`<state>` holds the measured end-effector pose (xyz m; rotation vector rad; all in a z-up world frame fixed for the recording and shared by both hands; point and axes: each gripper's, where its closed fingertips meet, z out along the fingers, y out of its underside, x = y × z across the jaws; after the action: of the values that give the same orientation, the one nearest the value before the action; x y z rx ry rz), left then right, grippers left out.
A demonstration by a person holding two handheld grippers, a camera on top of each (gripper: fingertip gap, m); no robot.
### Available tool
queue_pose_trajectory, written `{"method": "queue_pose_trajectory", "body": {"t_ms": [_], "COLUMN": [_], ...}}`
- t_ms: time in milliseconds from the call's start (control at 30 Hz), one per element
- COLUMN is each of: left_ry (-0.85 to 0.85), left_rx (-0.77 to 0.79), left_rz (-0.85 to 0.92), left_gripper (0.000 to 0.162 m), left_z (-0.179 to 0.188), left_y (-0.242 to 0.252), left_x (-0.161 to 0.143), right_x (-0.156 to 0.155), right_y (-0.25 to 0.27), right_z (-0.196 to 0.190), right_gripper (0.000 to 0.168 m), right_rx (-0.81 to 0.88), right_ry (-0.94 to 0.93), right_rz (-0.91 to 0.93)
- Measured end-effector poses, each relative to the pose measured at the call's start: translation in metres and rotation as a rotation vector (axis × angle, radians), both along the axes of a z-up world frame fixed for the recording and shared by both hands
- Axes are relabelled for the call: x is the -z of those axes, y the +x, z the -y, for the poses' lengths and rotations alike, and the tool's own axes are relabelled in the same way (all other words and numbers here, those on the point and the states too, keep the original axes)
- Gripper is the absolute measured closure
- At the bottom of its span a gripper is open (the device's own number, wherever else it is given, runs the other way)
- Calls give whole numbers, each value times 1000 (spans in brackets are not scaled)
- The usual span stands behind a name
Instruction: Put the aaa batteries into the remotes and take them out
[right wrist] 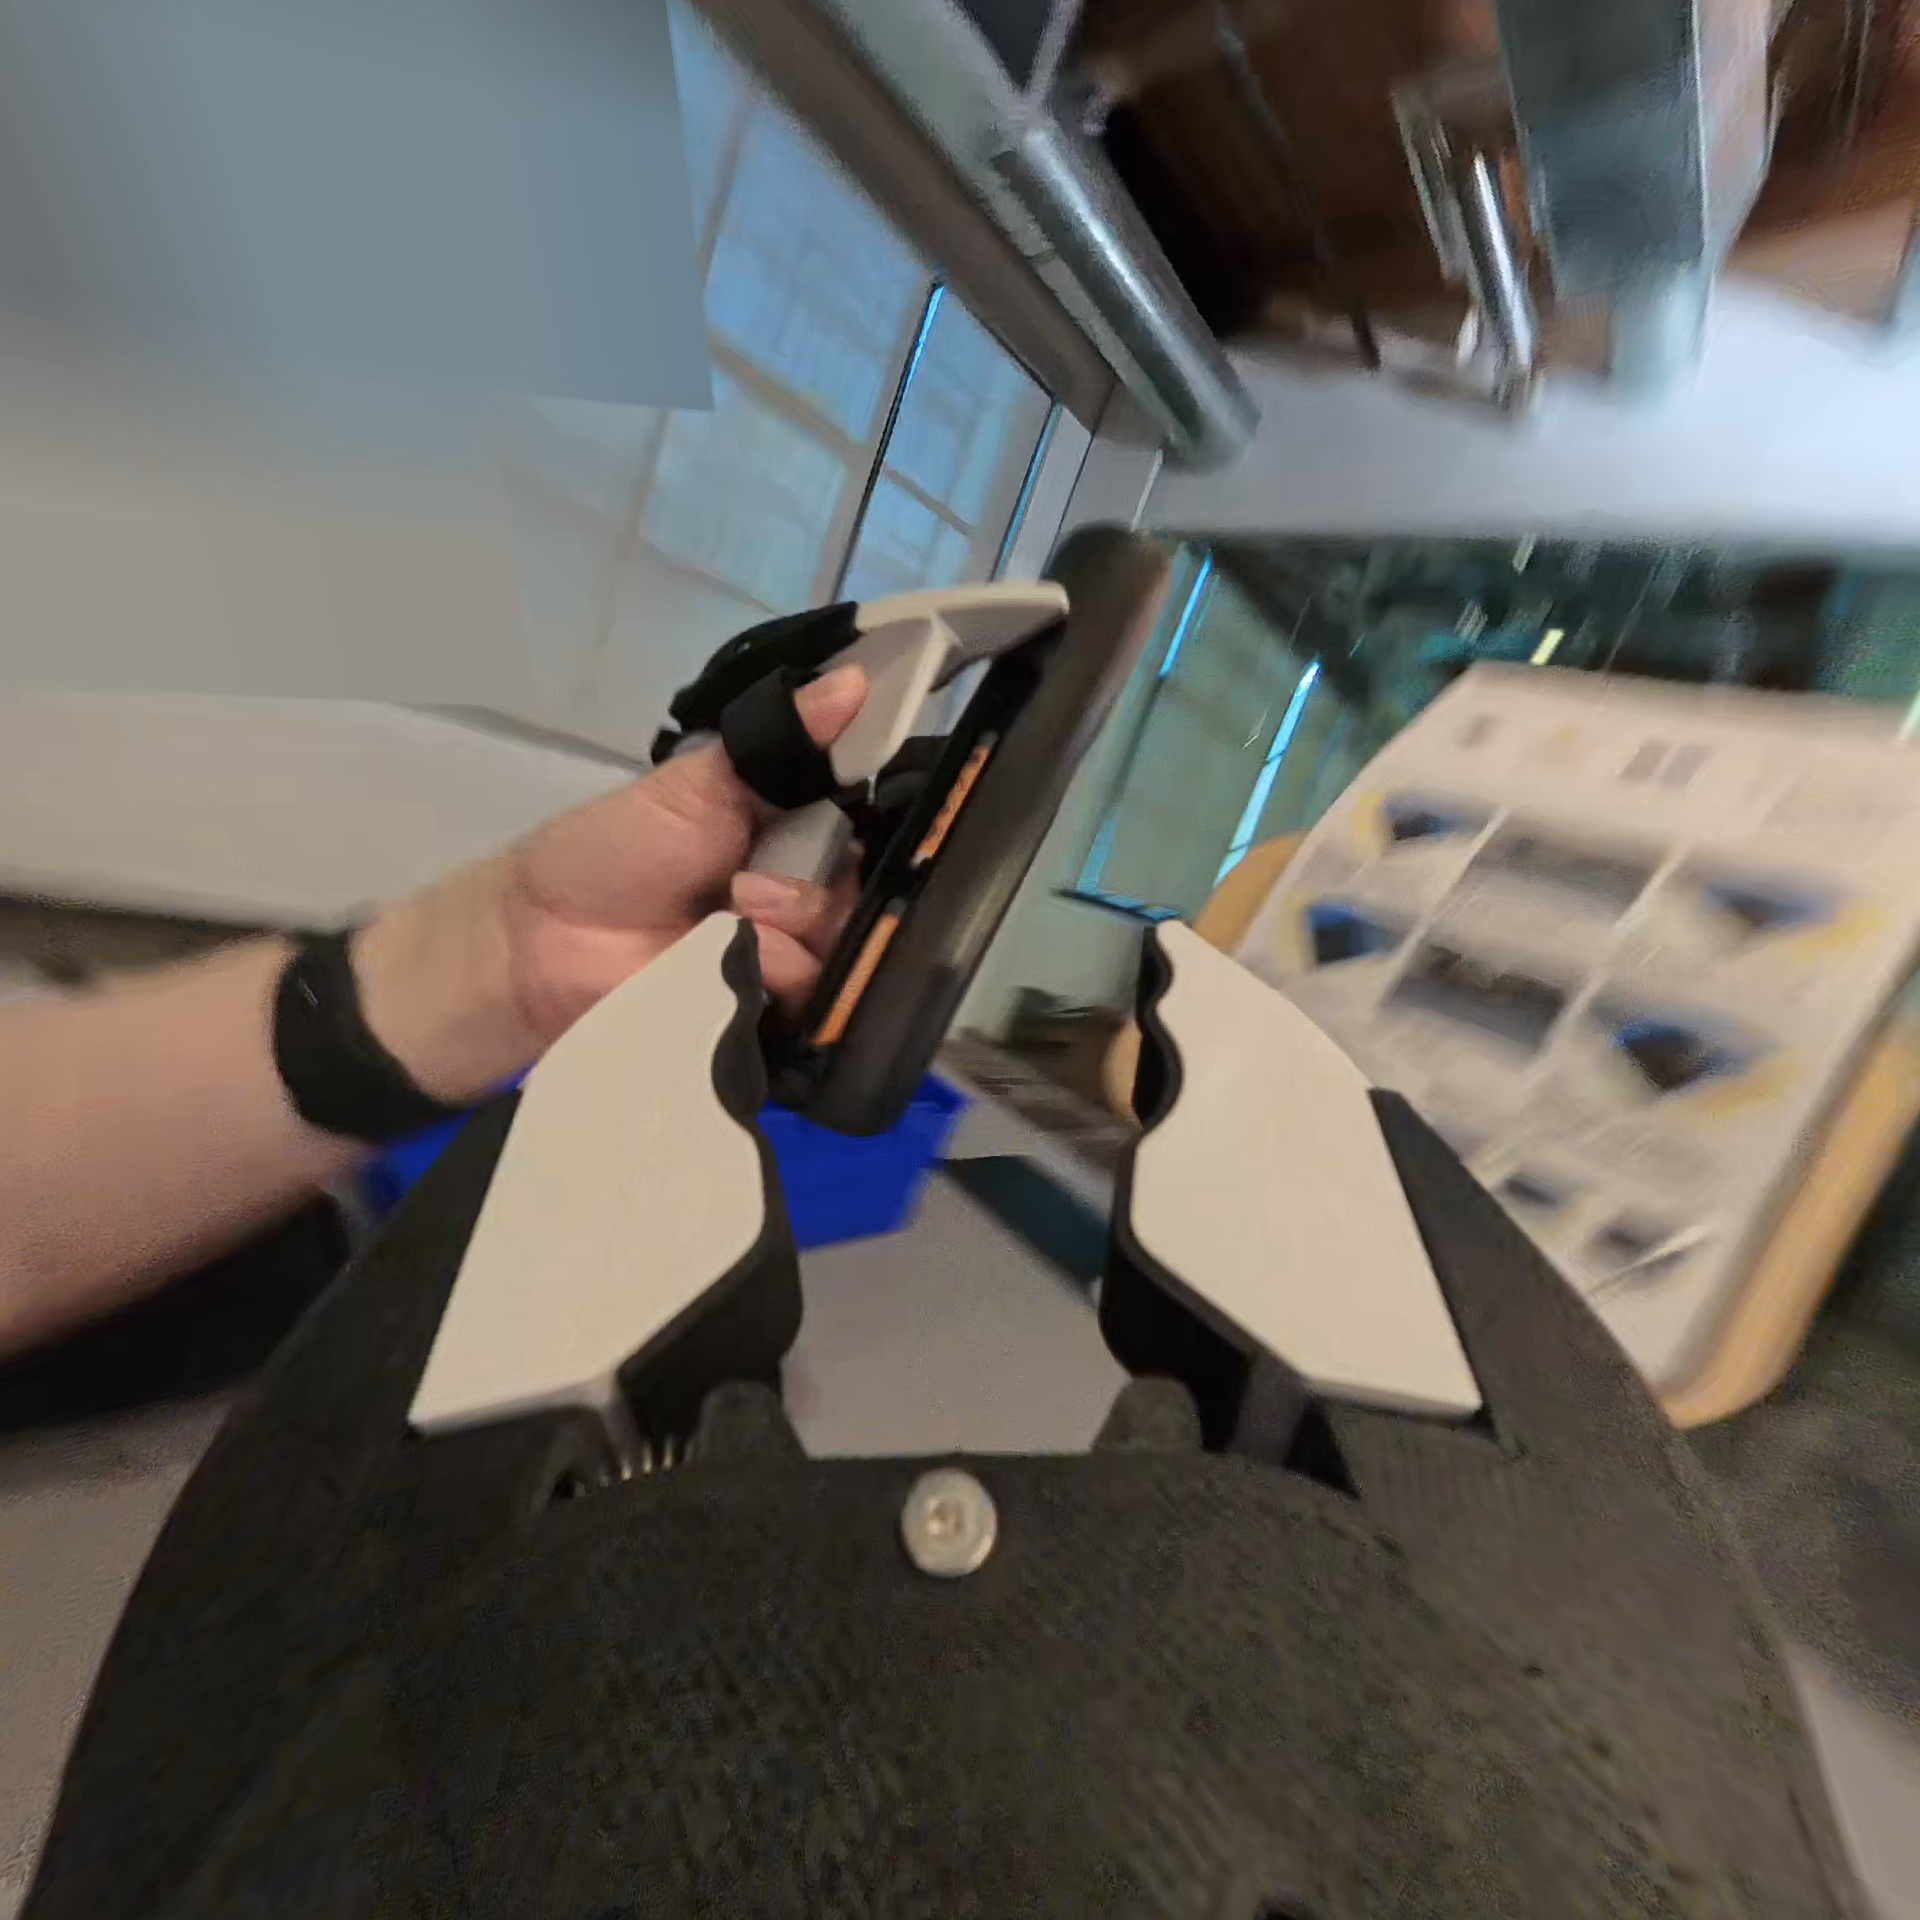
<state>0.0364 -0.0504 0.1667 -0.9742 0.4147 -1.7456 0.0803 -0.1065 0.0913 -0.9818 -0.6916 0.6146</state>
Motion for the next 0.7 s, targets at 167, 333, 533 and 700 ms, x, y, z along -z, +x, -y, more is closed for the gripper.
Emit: {"method": "queue_pose_trajectory", "body": {"t_ms": [167, 333, 533, 700], "left_ry": [-25, -37, -25, -33], "left_rx": [23, 20, 53, 122], "left_rz": [-14, -28, -123, -192], "left_gripper": [138, 138, 136, 127], "left_z": [-2, -5, -11, -16], "left_y": [9, 14, 15, 12], "left_x": [8, 13, 22, 30], "right_x": [41, 38, 42, 49], "right_y": [-19, -31, -17, -4], "right_z": [-29, -22, -22, -17], "right_gripper": [98, 128, 148, 149], "right_rx": [-303, -601, -755, -851], "right_ry": [-493, -602, -744, -880], "right_rz": [-386, -458, -380, -180]}}
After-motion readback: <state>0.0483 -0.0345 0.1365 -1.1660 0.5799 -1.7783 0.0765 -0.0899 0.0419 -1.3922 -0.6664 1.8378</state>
